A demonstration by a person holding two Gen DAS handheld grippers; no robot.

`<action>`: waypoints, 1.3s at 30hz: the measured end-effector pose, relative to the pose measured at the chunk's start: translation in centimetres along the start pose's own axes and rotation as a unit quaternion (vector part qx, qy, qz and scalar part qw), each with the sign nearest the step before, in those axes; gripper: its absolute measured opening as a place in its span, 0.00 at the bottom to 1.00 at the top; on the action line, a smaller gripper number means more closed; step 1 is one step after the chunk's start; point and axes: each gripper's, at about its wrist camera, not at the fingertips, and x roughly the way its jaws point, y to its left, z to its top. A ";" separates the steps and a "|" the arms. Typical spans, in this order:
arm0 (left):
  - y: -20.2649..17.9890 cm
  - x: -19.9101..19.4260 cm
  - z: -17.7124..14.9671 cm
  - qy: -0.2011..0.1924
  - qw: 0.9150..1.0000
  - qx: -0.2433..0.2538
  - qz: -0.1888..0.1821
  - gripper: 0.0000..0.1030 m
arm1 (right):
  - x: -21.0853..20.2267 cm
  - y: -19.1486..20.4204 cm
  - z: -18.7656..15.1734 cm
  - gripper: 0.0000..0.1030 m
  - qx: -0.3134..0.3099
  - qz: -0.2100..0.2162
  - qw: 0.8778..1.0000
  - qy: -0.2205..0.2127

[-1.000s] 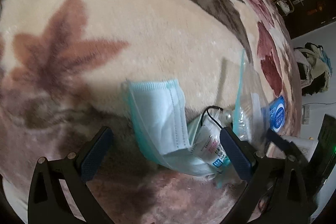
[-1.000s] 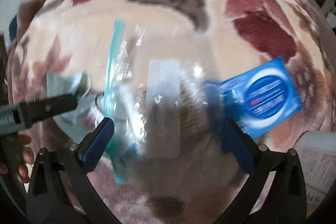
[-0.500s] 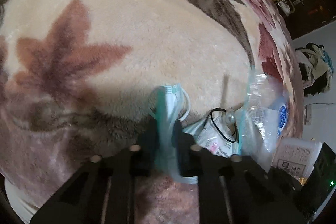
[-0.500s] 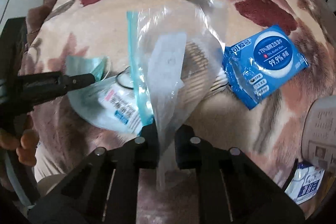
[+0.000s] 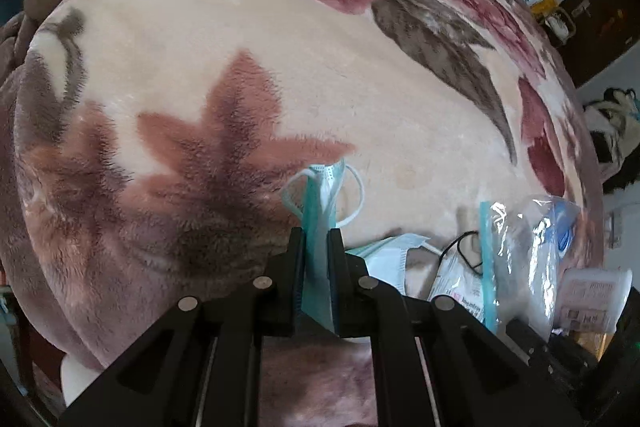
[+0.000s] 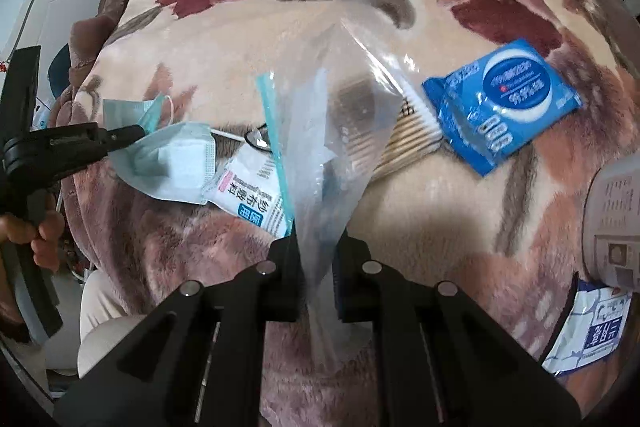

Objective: Organize soft objects

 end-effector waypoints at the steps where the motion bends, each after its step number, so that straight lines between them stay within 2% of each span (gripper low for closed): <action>1: -0.1 0.1 0.0 0.003 1.000 0.006 -0.002 0.10 | 0.2 0.1 -0.1 0.12 0.000 0.000 1.000 0.004; 3: -0.6 0.4 -0.2 0.002 1.000 0.026 0.006 0.14 | 0.6 0.3 -0.1 0.14 0.000 -0.003 1.000 0.009; 4: -1.1 0.6 -0.4 0.003 0.999 0.042 0.007 0.21 | 0.7 0.3 -0.2 0.14 0.001 -0.004 1.000 0.010; 5: -1.6 0.7 -0.6 0.004 0.998 0.055 0.006 0.36 | 0.8 0.3 -0.2 0.14 0.003 -0.007 1.000 0.012; 6: -2.0 0.7 -0.8 0.004 0.998 0.067 0.004 0.45 | 0.8 0.2 -0.3 0.16 0.005 -0.008 1.000 0.014; 7: -2.2 0.7 -1.1 0.003 0.997 0.075 0.000 0.59 | 0.9 0.2 -0.2 0.20 0.006 -0.011 1.000 0.015; 8: -2.5 0.8 -1.2 0.004 0.997 0.082 -0.006 0.66 | 0.8 0.1 -0.3 0.24 0.007 -0.010 1.000 0.014; 10: -3.1 1.1 -1.5 0.012 0.995 0.097 -0.014 0.71 | 0.8 0.0 -0.2 0.46 0.009 -0.008 1.000 0.011; 11: -3.4 1.4 -1.6 0.019 0.994 0.108 -0.011 0.73 | 0.6 0.0 -0.2 0.49 0.009 -0.008 1.000 0.006; 12: -3.7 1.7 -1.8 0.026 0.993 0.119 -0.007 0.73 | 0.6 0.0 -0.2 0.52 0.009 -0.008 1.000 0.003; 17: -5.8 3.3 -3.1 0.059 0.978 0.199 0.011 0.73 | 0.9 0.0 0.1 0.52 0.001 -0.016 1.000 0.005; 20: -7.1 3.9 -4.4 0.068 0.963 0.260 0.025 0.73 | 1.3 0.1 0.3 0.52 -0.001 -0.018 1.000 0.009; 22: -7.4 4.2 -4.9 0.066 0.956 0.285 0.038 0.73 | 1.5 0.3 0.4 0.52 -0.004 -0.019 1.000 0.011; 24: -7.5 4.3 -5.0 0.068 0.953 0.292 0.036 0.70 | 1.7 0.5 0.5 0.52 -0.010 -0.022 1.000 0.012; 26: -7.0 4.3 -4.7 0.069 0.959 0.274 0.026 0.51 | 2.0 0.8 0.7 0.52 -0.014 -0.027 0.999 0.012; 27: -6.5 4.3 -4.3 0.069 0.964 0.257 0.024 0.45 | 2.1 0.8 0.8 0.52 -0.014 -0.029 0.999 0.012; 29: -5.3 3.9 -3.3 0.070 0.974 0.216 0.004 0.25 | 2.4 0.8 1.1 0.52 -0.009 -0.029 0.999 0.012; 31: -4.0 3.1 -2.3 0.069 0.981 0.177 -0.025 0.16 | 2.5 0.9 1.3 0.52 -0.006 -0.023 1.000 0.010; 32: -3.6 2.9 -2.0 0.068 0.983 0.166 -0.035 0.13 | 2.6 1.0 1.4 0.51 -0.007 -0.019 1.000 0.010; 33: -3.2 2.6 -1.7 0.066 0.985 0.157 -0.042 0.12 | 2.6 1.1 1.3 0.40 -0.006 -0.018 1.000 0.010; 34: -2.9 2.2 -1.6 0.061 0.985 0.152 -0.045 0.12 | 2.6 1.1 1.3 0.23 -0.006 -0.017 1.000 0.011; 37: -2.3 1.1 -1.5 0.050 0.988 0.136 -0.056 0.12 | 2.0 1.4 1.3 0.10 -0.004 -0.010 1.000 0.004; 39: -2.0 0.3 -1.3 0.041 0.989 0.129 -0.061 0.12 | 1.2 1.6 1.2 0.10 -0.006 -0.003 1.000 -0.009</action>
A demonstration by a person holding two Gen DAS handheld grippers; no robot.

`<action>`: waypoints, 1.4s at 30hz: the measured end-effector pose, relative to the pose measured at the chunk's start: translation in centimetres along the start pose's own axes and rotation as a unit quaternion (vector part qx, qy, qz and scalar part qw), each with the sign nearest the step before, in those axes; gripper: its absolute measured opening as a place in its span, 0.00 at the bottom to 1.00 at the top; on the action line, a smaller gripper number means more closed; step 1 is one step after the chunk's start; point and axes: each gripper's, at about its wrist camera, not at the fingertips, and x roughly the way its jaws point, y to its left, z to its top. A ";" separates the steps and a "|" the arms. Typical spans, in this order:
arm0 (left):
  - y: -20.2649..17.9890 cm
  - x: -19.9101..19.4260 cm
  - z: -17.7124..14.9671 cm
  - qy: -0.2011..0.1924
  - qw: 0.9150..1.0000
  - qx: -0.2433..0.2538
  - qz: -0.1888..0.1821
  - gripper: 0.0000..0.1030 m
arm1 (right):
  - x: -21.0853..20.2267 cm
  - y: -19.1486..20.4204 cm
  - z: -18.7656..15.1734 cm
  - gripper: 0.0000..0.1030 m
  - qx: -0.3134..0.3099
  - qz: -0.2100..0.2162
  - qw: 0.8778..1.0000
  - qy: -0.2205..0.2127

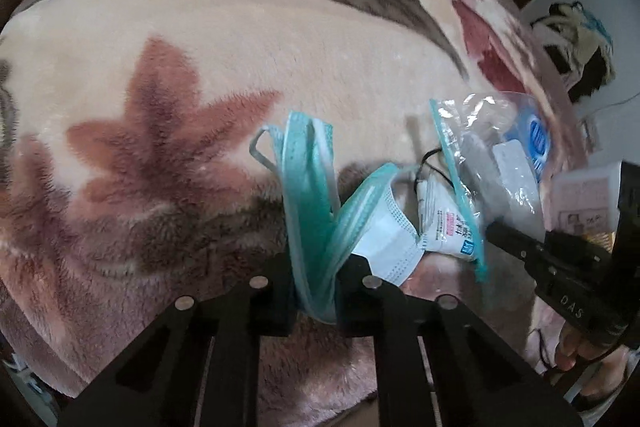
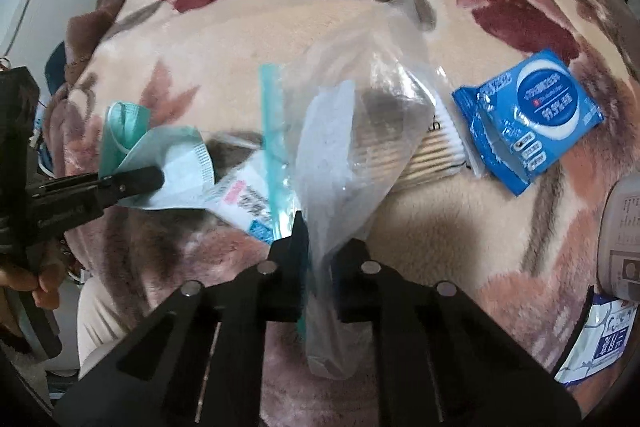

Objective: Organize soft objects

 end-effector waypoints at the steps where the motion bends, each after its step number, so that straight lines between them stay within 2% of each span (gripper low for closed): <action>1: 0.3 -0.3 0.1 -0.003 1.000 -0.002 -0.001 0.12 | -0.4 0.1 0.0 0.09 -0.001 0.001 1.000 -0.006; 9: 0.7 -3.8 1.0 -0.049 0.998 -0.038 0.001 0.12 | -4.0 0.6 0.8 0.09 0.000 0.023 0.998 -0.051; 14: 0.3 -5.4 1.0 -0.065 0.997 -0.042 0.004 0.12 | -5.1 1.1 0.9 0.09 -0.002 0.031 0.997 -0.066; 27: -2.5 -6.2 1.0 -0.067 0.997 -0.034 0.021 0.12 | -7.6 0.8 0.4 0.09 -0.001 0.028 0.996 -0.081; 42: -8.8 -7.2 2.4 -0.076 0.997 0.006 -0.009 0.12 | -12.1 -2.6 0.6 0.09 0.031 -0.002 0.992 -0.118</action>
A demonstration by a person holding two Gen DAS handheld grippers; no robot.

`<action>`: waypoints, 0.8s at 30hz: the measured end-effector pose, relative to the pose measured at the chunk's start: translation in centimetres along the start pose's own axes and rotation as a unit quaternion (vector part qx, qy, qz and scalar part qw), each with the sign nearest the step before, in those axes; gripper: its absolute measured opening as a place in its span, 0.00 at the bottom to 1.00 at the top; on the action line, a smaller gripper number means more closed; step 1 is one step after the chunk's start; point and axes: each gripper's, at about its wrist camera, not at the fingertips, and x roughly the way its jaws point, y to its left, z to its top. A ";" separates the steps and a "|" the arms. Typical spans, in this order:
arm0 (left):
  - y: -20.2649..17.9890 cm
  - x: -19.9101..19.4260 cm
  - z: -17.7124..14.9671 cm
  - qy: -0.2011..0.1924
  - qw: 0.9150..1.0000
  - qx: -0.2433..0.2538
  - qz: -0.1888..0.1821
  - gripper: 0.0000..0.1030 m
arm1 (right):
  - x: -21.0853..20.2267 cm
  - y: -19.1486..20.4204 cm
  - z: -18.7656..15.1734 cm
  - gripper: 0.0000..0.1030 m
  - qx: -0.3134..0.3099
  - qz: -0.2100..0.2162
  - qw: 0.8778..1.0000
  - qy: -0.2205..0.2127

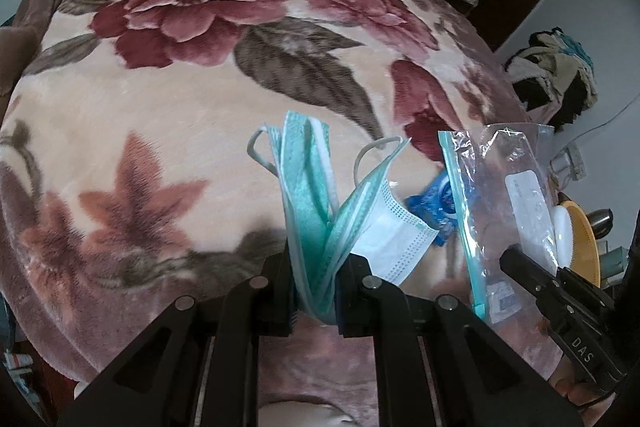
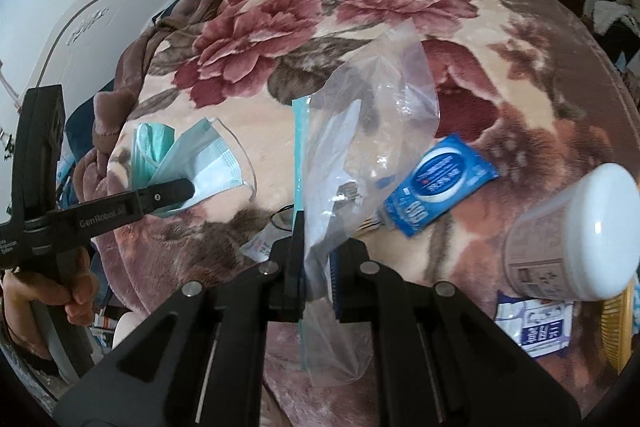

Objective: Organize soft objects
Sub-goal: 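Lift the mask and zip bag with both tools and carry them over the basket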

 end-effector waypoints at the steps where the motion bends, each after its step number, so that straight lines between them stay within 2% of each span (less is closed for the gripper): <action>1: -0.6 0.1 0.1 0.001 1.000 0.003 -0.004 0.12 | -0.2 -0.2 0.1 0.09 0.002 -0.002 1.000 -0.002; 24: -10.2 1.2 1.2 0.011 0.996 0.071 -0.048 0.12 | -5.3 -5.6 0.6 0.09 0.039 -0.060 0.997 -0.036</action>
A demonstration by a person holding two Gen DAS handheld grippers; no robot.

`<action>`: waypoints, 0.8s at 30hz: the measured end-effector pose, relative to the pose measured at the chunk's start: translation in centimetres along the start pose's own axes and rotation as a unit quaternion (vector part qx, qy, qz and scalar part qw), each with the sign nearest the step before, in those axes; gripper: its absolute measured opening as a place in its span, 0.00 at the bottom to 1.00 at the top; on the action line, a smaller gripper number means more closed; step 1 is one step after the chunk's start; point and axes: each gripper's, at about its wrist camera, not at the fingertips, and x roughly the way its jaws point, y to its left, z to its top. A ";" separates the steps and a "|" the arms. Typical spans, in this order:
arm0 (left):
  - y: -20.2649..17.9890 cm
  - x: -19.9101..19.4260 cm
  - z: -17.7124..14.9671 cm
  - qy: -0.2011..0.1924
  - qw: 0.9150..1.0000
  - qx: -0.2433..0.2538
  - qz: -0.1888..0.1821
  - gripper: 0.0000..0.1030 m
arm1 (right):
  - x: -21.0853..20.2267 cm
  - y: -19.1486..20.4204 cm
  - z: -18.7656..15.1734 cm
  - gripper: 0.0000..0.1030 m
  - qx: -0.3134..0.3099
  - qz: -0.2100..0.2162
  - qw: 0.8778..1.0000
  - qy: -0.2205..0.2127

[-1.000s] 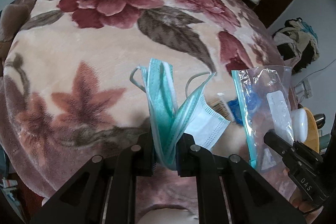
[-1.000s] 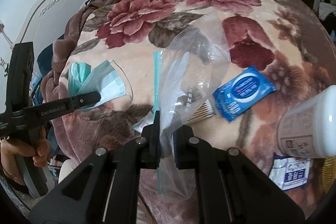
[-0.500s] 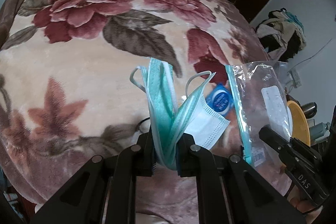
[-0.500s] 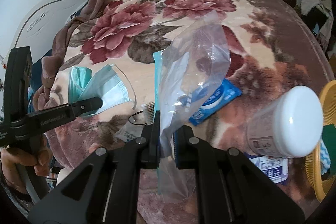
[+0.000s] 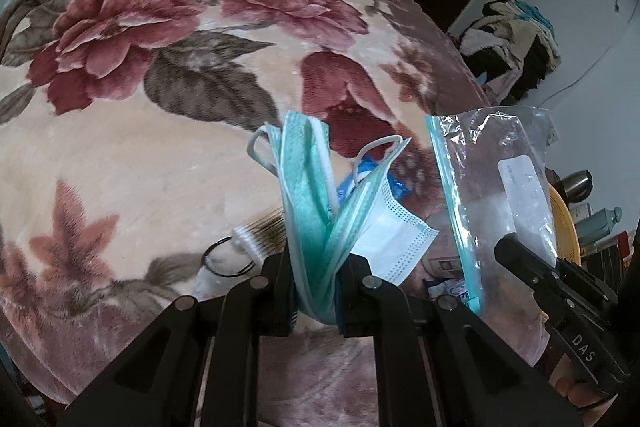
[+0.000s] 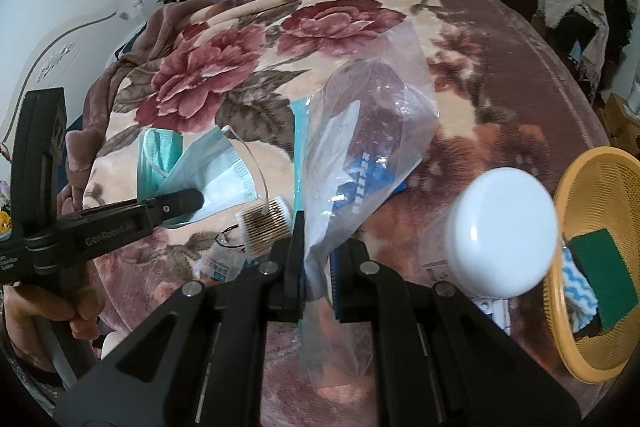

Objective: Organize soft objects
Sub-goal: 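Lift the mask and zip bag with both tools and carry them over the basket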

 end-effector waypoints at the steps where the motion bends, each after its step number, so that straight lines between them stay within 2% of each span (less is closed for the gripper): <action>1: -0.5 0.1 0.1 0.001 1.000 0.003 -0.002 0.12 | -0.2 -0.3 0.0 0.09 0.002 -0.002 1.000 -0.001; 24: -11.5 1.5 1.1 0.016 0.995 0.087 -0.049 0.12 | -4.6 -8.1 -0.1 0.09 0.061 -0.052 0.996 -0.039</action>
